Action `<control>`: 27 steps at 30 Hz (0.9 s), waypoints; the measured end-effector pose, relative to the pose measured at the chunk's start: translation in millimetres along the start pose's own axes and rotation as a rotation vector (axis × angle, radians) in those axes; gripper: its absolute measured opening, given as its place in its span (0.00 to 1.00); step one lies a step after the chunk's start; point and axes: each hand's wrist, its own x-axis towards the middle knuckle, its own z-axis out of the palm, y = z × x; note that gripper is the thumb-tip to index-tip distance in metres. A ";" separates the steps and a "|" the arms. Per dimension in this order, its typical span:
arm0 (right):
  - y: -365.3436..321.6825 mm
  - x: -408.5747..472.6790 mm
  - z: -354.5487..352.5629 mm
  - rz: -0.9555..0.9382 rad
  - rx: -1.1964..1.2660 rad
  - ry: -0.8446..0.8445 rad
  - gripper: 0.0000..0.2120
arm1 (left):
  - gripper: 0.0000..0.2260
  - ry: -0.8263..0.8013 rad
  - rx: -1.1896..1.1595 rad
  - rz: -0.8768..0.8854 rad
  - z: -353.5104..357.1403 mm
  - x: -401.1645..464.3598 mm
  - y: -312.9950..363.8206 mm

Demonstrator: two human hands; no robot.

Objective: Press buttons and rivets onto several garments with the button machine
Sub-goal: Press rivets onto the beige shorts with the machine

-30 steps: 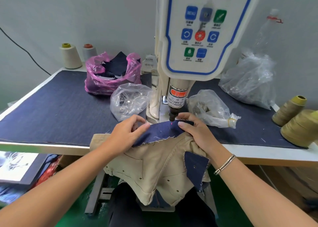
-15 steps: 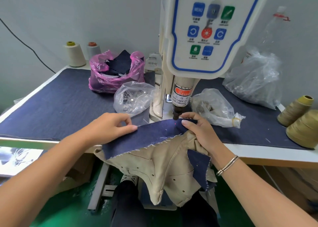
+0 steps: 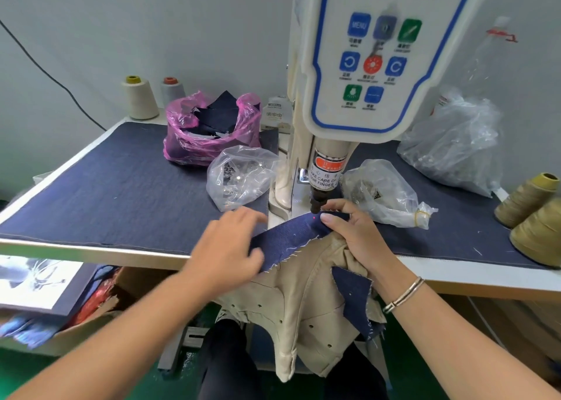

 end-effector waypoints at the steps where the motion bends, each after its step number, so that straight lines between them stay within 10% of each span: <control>1: -1.1 -0.5 0.2 0.000 0.005 0.001 0.12 | 0.18 0.037 -0.143 -0.043 8.7 1.0 15.4; 7: -5.1 -3.4 -1.5 0.019 -0.013 -0.033 0.12 | 0.14 0.166 -0.419 -0.247 35.9 10.9 31.9; 16: -10.0 -2.8 -8.7 0.094 0.092 -0.180 0.12 | 0.08 -0.186 -0.794 -0.181 -6.8 29.2 2.0; 27: 2.2 -5.2 -4.4 0.038 0.103 -0.097 0.13 | 0.12 -0.163 -0.941 -0.174 6.2 27.8 4.6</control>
